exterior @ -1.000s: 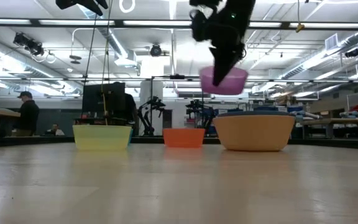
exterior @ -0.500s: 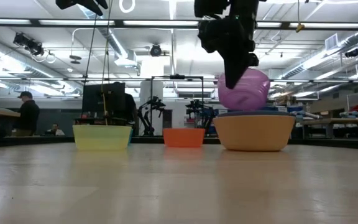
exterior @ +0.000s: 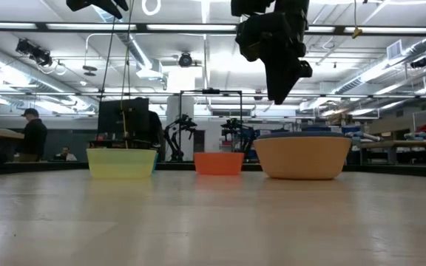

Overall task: Nest bowls inside each other
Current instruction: Stack the yellow bowl on the top of the purple bowl

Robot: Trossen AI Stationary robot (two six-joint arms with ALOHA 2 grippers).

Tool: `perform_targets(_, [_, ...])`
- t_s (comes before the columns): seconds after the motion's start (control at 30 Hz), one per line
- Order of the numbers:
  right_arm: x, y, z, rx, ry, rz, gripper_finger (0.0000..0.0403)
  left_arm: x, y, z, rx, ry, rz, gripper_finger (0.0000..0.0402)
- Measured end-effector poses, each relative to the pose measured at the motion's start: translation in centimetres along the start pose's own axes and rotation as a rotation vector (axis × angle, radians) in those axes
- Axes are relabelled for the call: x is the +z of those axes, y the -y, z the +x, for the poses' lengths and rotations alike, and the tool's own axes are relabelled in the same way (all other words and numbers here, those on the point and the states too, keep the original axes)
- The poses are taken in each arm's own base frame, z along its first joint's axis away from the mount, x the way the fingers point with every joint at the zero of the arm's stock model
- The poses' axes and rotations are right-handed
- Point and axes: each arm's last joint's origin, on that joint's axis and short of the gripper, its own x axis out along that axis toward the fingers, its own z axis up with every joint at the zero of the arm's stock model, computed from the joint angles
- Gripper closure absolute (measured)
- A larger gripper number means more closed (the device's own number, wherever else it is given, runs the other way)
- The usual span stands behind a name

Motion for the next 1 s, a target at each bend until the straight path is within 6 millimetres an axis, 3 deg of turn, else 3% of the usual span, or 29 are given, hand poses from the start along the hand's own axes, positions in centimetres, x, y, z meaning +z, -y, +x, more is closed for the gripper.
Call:
perform_targets(0.13, [0.0,0.0,-0.1,-0.014,0.012,0.025,0.0296,0.0,0.0,0.0,0.0,0.0,0.0,0.0265])
perform_targets(0.23, [-0.2,0.1,-1.5,-0.05,0.099,0.06,0.0297,-0.3,-0.1,0.0,0.015,-0.026,0.005,0.0265])
perform_targets(0.47, [-2.7,1.1,-9.4,-0.038,0.467,0.209,0.0298,-2.0,-0.9,1.1,0.14,-0.144,0.042,0.0265])
perform_targets(0.63, [-6.6,2.9,-15.6,0.024,0.699,0.343,0.03,-4.5,-0.8,4.0,0.083,-0.313,0.075,0.0265])
perform_targets(0.73, [-8.6,3.9,-18.0,0.072,0.789,0.386,0.03,-6.9,-0.2,6.8,0.01,-0.419,0.112,0.0265])
perform_targets(0.87, [-10.2,4.6,-19.5,0.108,0.84,0.4,0.03,-10.3,0.8,10.0,-0.169,-0.592,0.309,0.0265])
perform_targets(1.0, [-10.2,4.7,-19.5,0.103,0.834,0.396,0.03,-12.8,2.4,11.2,-0.387,-0.725,0.627,0.0265])
